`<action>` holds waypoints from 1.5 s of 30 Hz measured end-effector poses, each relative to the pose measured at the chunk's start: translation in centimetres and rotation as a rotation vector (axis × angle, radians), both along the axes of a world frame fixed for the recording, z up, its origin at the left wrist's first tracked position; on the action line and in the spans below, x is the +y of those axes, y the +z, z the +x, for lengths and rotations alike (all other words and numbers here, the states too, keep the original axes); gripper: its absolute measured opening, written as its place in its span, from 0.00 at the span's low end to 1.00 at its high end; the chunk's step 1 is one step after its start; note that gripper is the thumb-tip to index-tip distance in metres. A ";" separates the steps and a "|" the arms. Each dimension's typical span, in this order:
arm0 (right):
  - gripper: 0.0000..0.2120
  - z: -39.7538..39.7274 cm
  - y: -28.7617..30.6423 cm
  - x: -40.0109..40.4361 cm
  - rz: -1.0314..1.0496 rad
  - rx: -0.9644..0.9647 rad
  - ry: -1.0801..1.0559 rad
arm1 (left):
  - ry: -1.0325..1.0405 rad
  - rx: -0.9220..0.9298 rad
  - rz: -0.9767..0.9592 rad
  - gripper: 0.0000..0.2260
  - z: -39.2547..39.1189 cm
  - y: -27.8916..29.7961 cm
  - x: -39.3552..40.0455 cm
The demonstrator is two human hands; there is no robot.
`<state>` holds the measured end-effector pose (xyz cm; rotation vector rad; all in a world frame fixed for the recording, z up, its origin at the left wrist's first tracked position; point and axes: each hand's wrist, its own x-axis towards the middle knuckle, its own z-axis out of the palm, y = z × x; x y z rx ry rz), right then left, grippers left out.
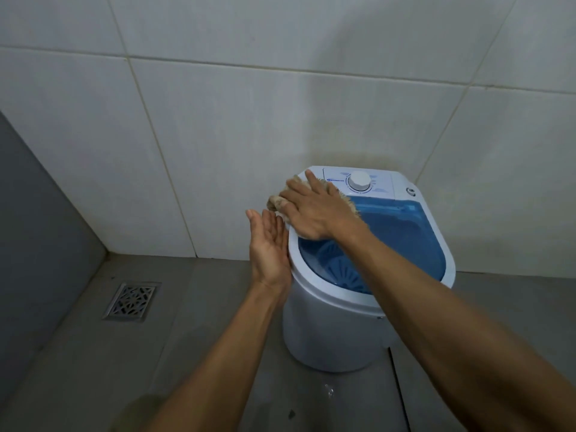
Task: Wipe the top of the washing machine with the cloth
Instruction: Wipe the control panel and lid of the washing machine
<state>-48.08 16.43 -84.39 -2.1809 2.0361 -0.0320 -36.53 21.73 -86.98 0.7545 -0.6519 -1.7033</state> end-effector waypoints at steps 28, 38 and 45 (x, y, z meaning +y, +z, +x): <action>0.36 -3.0 -0.1 -3.7 -0.136 0.191 -0.315 | -0.037 -0.428 -0.102 0.43 -1.0 0.3 0.7; 0.30 -8.5 -0.8 6.6 -0.070 0.064 -0.159 | 0.011 -0.941 -0.361 0.27 -2.6 -0.1 2.0; 0.32 -16.0 -0.2 10.3 -0.054 -0.091 -0.463 | 0.021 -1.004 -0.411 0.33 -3.0 0.2 2.4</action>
